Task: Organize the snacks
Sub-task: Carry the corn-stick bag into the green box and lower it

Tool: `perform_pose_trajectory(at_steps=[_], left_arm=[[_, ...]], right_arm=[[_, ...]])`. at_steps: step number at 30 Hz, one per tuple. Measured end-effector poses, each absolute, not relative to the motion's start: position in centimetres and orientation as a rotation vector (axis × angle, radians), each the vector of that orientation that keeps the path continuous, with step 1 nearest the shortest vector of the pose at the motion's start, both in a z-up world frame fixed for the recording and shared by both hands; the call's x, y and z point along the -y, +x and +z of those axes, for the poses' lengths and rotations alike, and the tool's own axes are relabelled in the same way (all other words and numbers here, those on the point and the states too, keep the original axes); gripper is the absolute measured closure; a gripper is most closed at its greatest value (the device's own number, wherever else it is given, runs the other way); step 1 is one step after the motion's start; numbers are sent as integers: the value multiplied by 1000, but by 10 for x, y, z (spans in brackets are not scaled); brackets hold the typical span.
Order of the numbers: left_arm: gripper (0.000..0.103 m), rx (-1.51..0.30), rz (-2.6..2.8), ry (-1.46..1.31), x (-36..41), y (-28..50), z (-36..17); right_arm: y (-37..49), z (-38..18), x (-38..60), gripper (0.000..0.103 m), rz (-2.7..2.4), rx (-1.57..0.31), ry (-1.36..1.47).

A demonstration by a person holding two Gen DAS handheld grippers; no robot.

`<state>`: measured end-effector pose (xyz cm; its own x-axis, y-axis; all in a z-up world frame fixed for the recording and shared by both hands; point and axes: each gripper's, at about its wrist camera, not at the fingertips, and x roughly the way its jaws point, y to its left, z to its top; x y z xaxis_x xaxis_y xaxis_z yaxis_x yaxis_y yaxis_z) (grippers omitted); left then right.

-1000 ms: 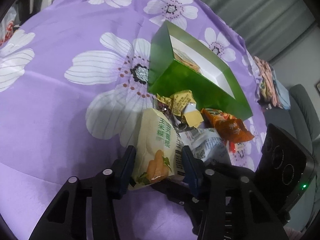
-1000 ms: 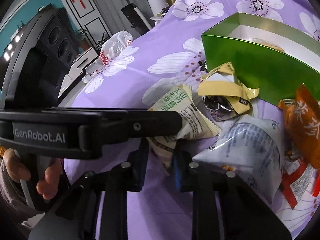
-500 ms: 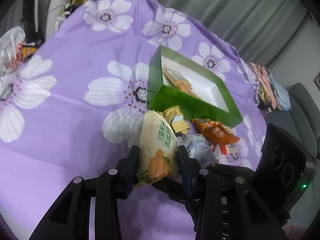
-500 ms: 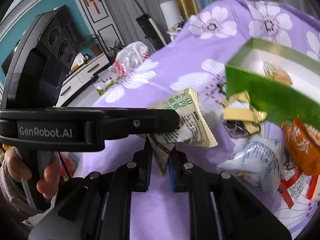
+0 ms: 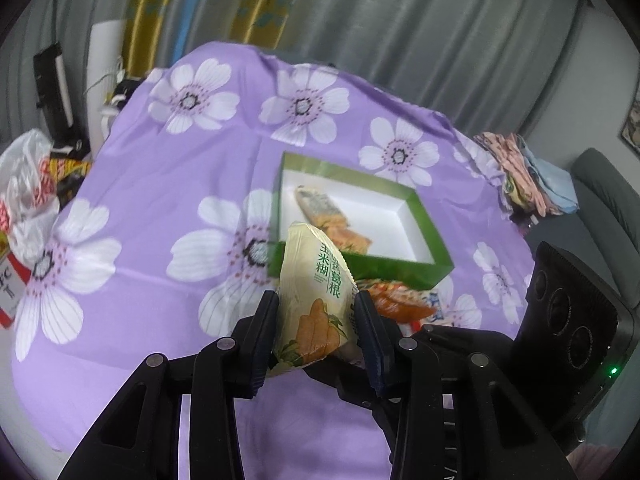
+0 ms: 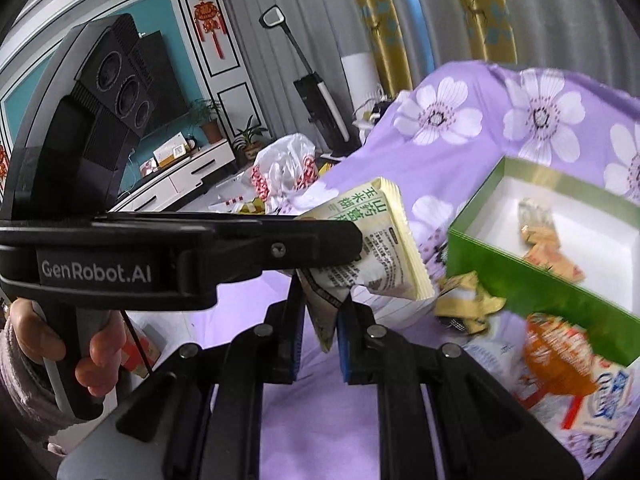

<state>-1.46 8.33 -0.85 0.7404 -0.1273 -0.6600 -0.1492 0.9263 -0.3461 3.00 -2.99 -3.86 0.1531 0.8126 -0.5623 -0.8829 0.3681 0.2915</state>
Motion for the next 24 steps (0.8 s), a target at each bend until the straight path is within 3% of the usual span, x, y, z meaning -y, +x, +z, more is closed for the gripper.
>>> perform_pose_trajectory(at_steps=[12, 24], left_arm=[[64, -732, -65, -328, -62, 33, 18], [64, -762, -115, -326, -62, 81, 11]], right_arm=[[65, -14, 54, 88, 1126, -655, -104], [104, -20, 57, 88, 1073, -655, -94]])
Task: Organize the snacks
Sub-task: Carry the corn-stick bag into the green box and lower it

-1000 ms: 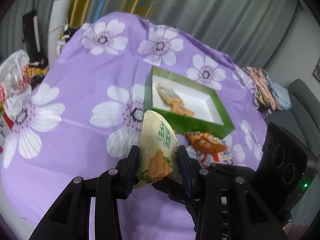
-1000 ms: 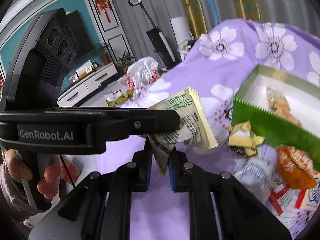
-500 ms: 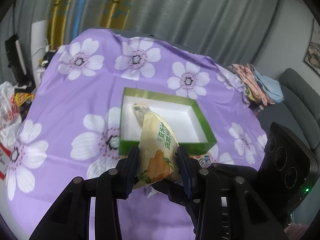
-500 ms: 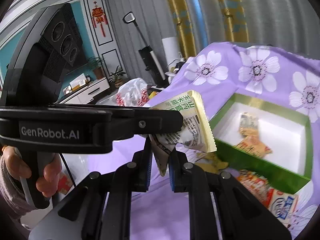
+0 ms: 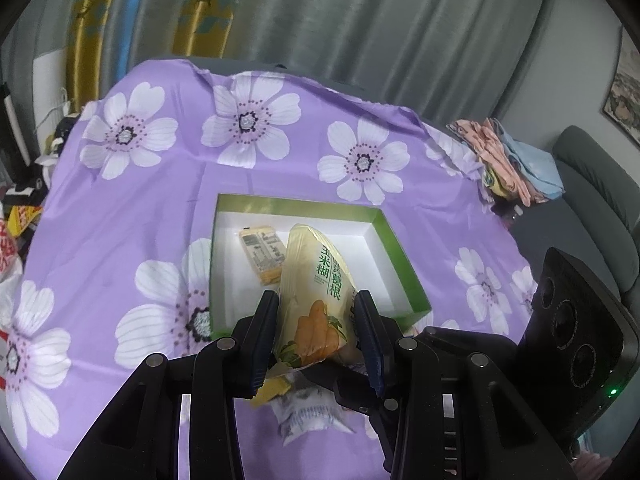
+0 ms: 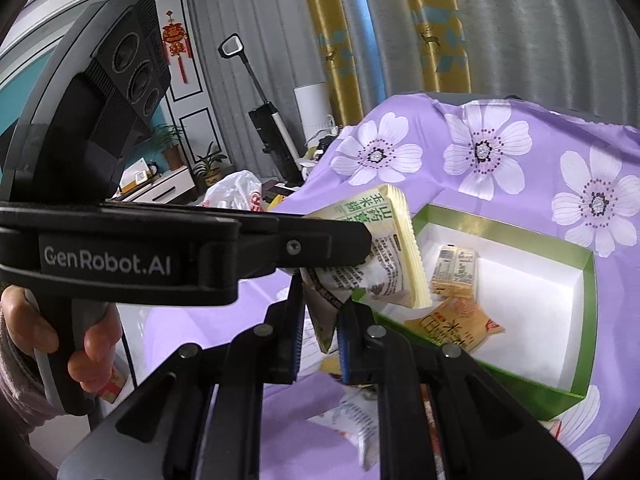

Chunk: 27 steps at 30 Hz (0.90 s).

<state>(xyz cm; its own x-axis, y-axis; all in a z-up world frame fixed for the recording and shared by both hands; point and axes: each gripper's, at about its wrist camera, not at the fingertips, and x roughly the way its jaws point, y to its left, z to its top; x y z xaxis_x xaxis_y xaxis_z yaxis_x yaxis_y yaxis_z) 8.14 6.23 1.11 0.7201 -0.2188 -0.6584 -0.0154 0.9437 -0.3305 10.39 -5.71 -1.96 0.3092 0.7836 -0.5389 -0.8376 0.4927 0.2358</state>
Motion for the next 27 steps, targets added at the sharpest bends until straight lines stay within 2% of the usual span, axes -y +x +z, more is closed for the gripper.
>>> perform_pose_trajectory(at_steps=[17, 27], left_arm=[[64, -856, -205, -433, -73, 176, -33], [64, -931, -183, -497, -83, 199, -70]], right_arm=[[187, -53, 53, 88, 968, -772, -109], [210, -80, 38, 88, 943, -895, -134]])
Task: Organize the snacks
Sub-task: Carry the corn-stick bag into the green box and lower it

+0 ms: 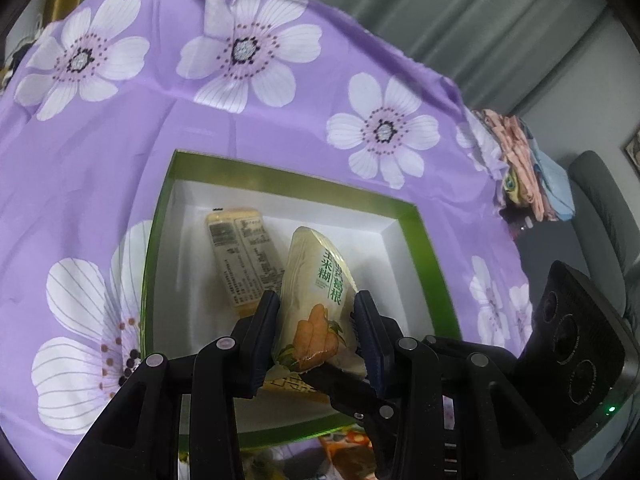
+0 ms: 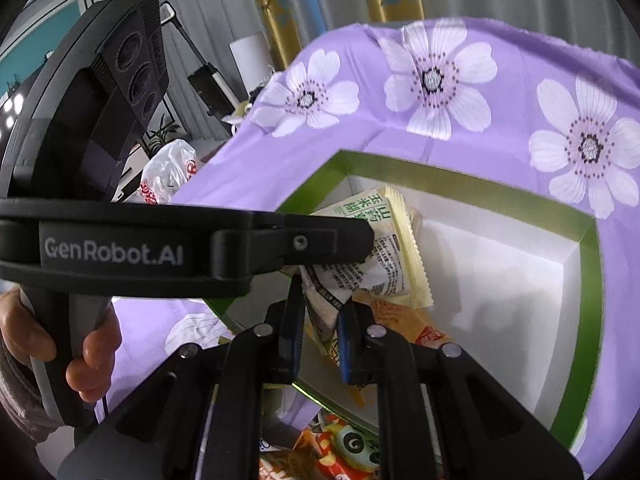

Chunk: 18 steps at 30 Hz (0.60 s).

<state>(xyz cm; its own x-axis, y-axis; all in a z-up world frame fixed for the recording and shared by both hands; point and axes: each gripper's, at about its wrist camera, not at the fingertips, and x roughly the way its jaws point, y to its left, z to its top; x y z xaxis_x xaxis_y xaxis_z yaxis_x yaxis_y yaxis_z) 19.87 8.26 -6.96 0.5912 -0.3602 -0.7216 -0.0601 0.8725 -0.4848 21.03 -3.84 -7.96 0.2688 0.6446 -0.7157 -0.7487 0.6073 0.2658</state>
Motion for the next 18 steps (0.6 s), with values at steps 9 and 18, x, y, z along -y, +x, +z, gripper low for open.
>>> perform_pose_trajectory(at_steps=[9, 18], left_arm=[[64, -972, -151, -511, -80, 204, -80], [64, -982, -83, -456, -72, 199, -76]], right_arm=[[214, -90, 38, 88, 929, -970, -142], [207, -89, 50, 84, 887, -982, -128]])
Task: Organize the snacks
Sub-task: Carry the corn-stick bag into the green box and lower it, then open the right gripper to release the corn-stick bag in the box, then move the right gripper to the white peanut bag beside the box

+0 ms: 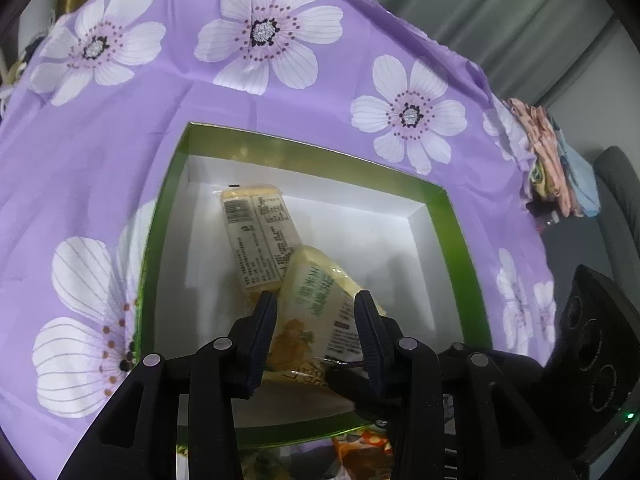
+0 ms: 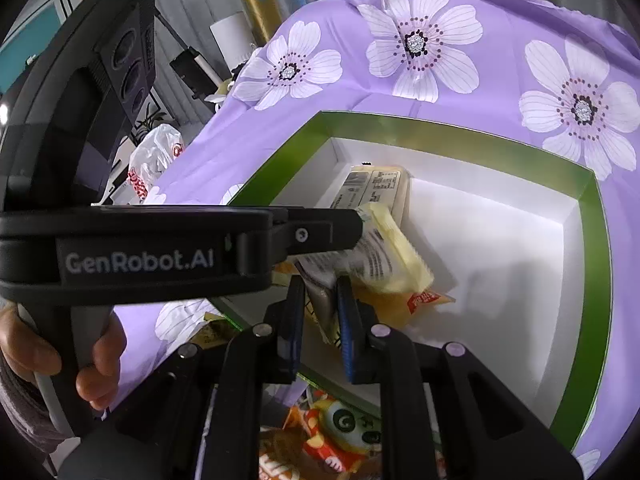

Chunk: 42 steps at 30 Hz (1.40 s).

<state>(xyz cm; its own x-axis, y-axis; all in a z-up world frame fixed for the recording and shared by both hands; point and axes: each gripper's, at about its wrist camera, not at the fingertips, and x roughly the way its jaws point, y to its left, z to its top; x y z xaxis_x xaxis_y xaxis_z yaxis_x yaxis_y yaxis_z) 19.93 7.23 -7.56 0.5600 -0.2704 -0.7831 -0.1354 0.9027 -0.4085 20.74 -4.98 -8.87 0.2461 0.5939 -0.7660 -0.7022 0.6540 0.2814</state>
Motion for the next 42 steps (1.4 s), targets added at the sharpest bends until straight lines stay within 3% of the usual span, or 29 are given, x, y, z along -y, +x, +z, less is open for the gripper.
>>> perform_pose_trajectory(at_steps=[1, 4, 5, 12, 19, 42], left_arm=[[59, -979, -72, -447, -72, 198, -74], [22, -961, -35, -429, -73, 190, -67], [20, -948, -24, -425, -73, 186, -64], [19, -893, 6, -379, -69, 162, -40], [6, -834, 15, -359, -66, 128, -18], [6, -851, 26, -450, -64, 32, -36]], right_arm=[[206, -88, 52, 84, 880, -979, -128], [202, -84, 58, 77, 861, -962, -121], [200, -82, 62, 71, 855, -955, -110], [180, -58, 89, 47, 807, -877, -74], [150, -35, 117, 28, 777, -811, -44], [69, -43, 158, 26, 808, -841, -15]])
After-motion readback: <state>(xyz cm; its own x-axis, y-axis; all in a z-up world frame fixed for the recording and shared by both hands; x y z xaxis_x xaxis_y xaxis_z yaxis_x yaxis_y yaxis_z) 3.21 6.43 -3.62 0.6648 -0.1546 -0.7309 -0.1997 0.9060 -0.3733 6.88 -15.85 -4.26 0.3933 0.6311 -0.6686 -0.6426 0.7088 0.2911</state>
